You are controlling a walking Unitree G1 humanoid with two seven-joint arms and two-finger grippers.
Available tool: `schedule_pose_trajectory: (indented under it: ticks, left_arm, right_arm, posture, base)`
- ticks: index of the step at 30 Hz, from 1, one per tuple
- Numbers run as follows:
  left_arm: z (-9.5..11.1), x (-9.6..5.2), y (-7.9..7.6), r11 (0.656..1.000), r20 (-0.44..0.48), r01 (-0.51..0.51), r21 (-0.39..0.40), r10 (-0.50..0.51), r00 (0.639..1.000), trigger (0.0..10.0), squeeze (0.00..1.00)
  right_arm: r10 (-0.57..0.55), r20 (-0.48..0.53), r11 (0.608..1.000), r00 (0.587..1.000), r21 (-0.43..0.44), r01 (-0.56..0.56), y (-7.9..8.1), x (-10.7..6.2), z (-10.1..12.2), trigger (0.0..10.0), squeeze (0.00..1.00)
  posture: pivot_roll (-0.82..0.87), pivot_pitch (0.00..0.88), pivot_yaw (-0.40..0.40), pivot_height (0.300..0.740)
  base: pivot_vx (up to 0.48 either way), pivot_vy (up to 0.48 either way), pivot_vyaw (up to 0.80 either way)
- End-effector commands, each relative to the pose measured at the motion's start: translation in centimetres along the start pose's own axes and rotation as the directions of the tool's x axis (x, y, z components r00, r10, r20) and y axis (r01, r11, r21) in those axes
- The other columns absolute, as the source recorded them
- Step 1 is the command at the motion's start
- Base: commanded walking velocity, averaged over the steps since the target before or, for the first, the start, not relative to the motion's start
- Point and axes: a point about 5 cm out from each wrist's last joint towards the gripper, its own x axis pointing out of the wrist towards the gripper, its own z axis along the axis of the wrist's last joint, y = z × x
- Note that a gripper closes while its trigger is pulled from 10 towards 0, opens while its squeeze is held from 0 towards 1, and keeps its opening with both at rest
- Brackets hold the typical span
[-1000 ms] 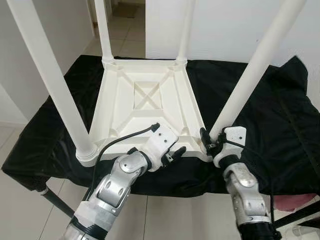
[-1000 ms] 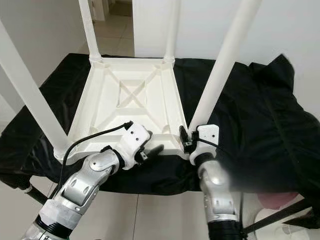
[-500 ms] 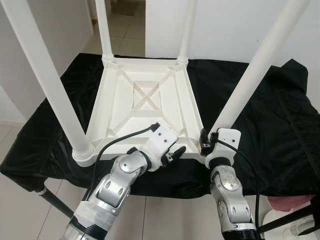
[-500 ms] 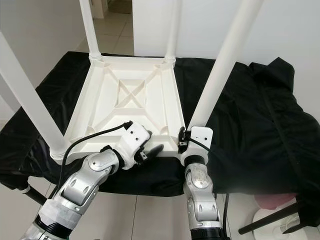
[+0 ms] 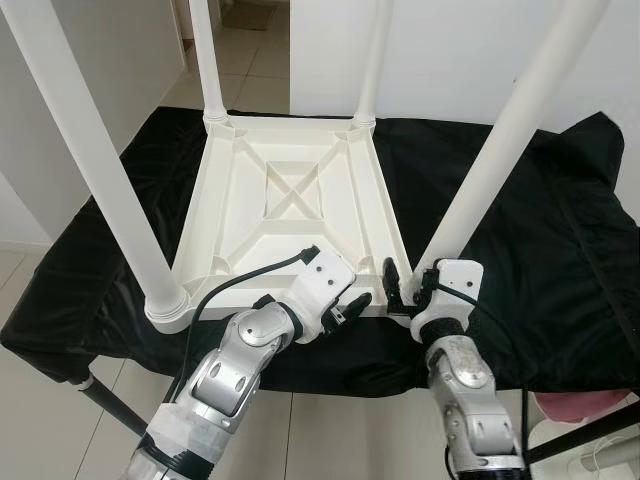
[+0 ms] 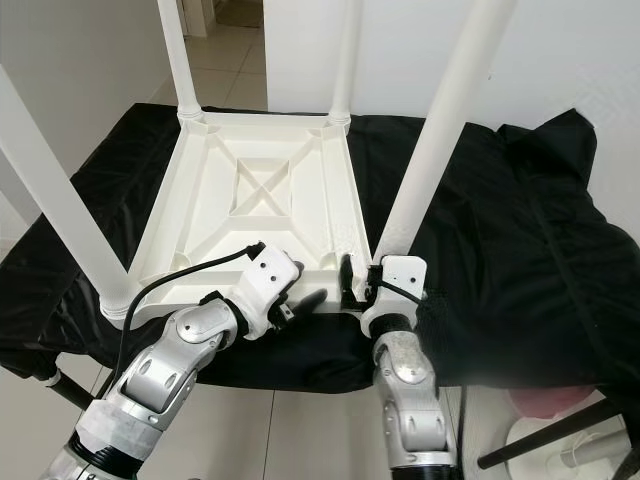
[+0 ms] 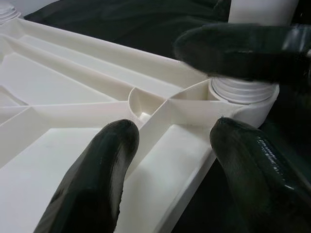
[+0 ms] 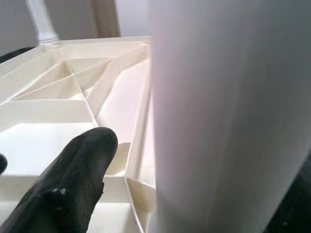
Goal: Building children table
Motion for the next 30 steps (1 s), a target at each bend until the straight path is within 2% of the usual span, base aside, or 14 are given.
schedule_pose_trajectory:
  ticks: [1, 3, 6, 8, 11, 14, 15, 16, 24, 25, 28, 29, 30]
  left_arm:
    - [-0.1, 0.1, 0.0, 1.000, -0.012, -0.012, 0.011, 0.013, 1.000, 10.0, 0.00]
    - [0.0, 0.2, 0.1, 1.000, -0.009, -0.012, 0.014, 0.012, 1.000, 10.0, 0.00]
    - [0.1, 0.2, 0.2, 1.000, -0.007, -0.015, 0.016, 0.015, 1.000, 10.0, 0.00]
    - [0.1, 0.2, 0.2, 1.000, -0.007, -0.015, 0.016, 0.015, 1.000, 10.0, 0.00]
    - [0.1, 0.2, 0.3, 1.000, -0.008, -0.024, 0.020, 0.024, 1.000, 10.0, 0.00]
    - [0.1, 0.2, 0.4, 0.999, -0.008, -0.025, 0.020, 0.025, 1.000, 10.0, 0.00]
    - [0.2, 0.3, 0.3, 0.999, -0.004, -0.026, 0.022, 0.026, 1.000, 10.0, 0.00]
    - [0.2, 0.3, 0.3, 0.999, -0.004, -0.026, 0.022, 0.026, 1.000, 10.0, 0.00]
    - [0.4, 0.4, 0.5, 0.999, 0.001, -0.041, 0.021, 0.041, 0.999, 10.0, 0.00]
    - [0.4, 0.3, 0.6, 0.999, 0.002, -0.044, 0.020, 0.044, 0.999, 10.0, 0.00]
    - [0.4, 0.3, 0.6, 0.999, 0.003, -0.047, 0.019, 0.047, 0.999, 10.0, 0.00]
    - [0.4, 0.3, 0.6, 0.999, 0.003, -0.048, 0.019, 0.048, 0.999, 10.0, 0.00]
    - [0.4, 0.2, 0.6, 0.999, 0.003, -0.049, 0.021, 0.049, 0.999, 10.0, 0.00]
  right_arm:
    - [0.026, 0.011, 1.000, 1.000, 0.004, -0.026, -0.2, 0.0, 0.0, 10.0, 0.00]
    - [0.089, 0.024, 0.995, 0.996, -0.044, -0.088, -0.8, 0.1, 0.2, 10.0, 0.00]
    - [0.182, 0.022, 0.982, 0.983, -0.055, -0.180, -1.5, 0.3, 0.2, 10.0, 0.00]
    - [0.182, 0.022, 0.982, 0.983, -0.055, -0.180, -1.5, 0.3, 0.2, 10.0, 0.00]
    - [0.324, 0.006, 0.943, 0.946, -0.088, -0.322, -2.2, 1.1, 0.3, 10.0, 0.00]
    - [0.351, -0.001, 0.933, 0.937, -0.085, -0.349, -2.3, 1.3, 0.2, 10.0, 0.00]
    - [0.412, -0.020, 0.907, 0.911, -0.092, -0.412, -2.3, 1.6, 0.1, 10.0, 0.00]
    - [0.412, -0.020, 0.907, 0.911, -0.092, -0.412, -2.3, 1.6, 0.1, 10.0, 0.00]
    - [0.535, -0.104, 0.826, 0.838, -0.140, -0.545, -2.9, 2.4, -0.4, 10.0, 0.00]
    - [0.543, -0.115, 0.818, 0.832, -0.150, -0.555, -3.2, 2.5, -0.4, 9.2, 0.00]
    - [0.554, -0.123, 0.807, 0.823, -0.164, -0.568, -3.4, 2.7, -0.4, 9.2, 0.00]
    - [0.562, -0.130, 0.801, 0.817, -0.162, -0.576, -3.8, 2.9, -0.4, 1.4, 0.00]
    - [0.564, -0.133, 0.800, 0.815, -0.159, -0.579, -4.0, 2.9, -0.5, 0.0, 0.00]
  posture:
    - [-0.04, 0.033, -0.015, 0.740]
    - [-0.04, 0.033, -0.012, 0.740]
    - [-0.04, 0.030, -0.007, 0.740]
    - [-0.04, 0.030, -0.007, 0.740]
    - [-0.04, 0.030, -0.004, 0.740]
    - [-0.04, 0.030, -0.004, 0.740]
    - [-0.03, 0.032, -0.006, 0.740]
    - [-0.03, 0.032, -0.006, 0.740]
    - [-0.02, 0.037, -0.015, 0.740]
    - [-0.02, 0.036, -0.019, 0.740]
    - [-0.02, 0.036, -0.019, 0.740]
    - [-0.02, 0.035, -0.021, 0.740]
    - [-0.02, 0.035, -0.021, 0.740]
  base:
    - [0.000, 0.000, 0.00]
    - [0.000, 0.000, 0.00]
    - [0.000, 0.000, 0.00]
    - [0.000, 0.000, 0.00]
    - [0.000, 0.000, 0.00]
    - [0.000, 0.000, 0.00]
    - [0.000, 0.000, 0.00]
    - [0.000, 0.000, 0.00]
    - [0.000, 0.000, 0.00]
    - [0.000, 0.000, 0.00]
    - [0.000, 0.000, 0.00]
    - [0.000, 0.000, 0.00]
    - [0.000, 0.000, 0.00]
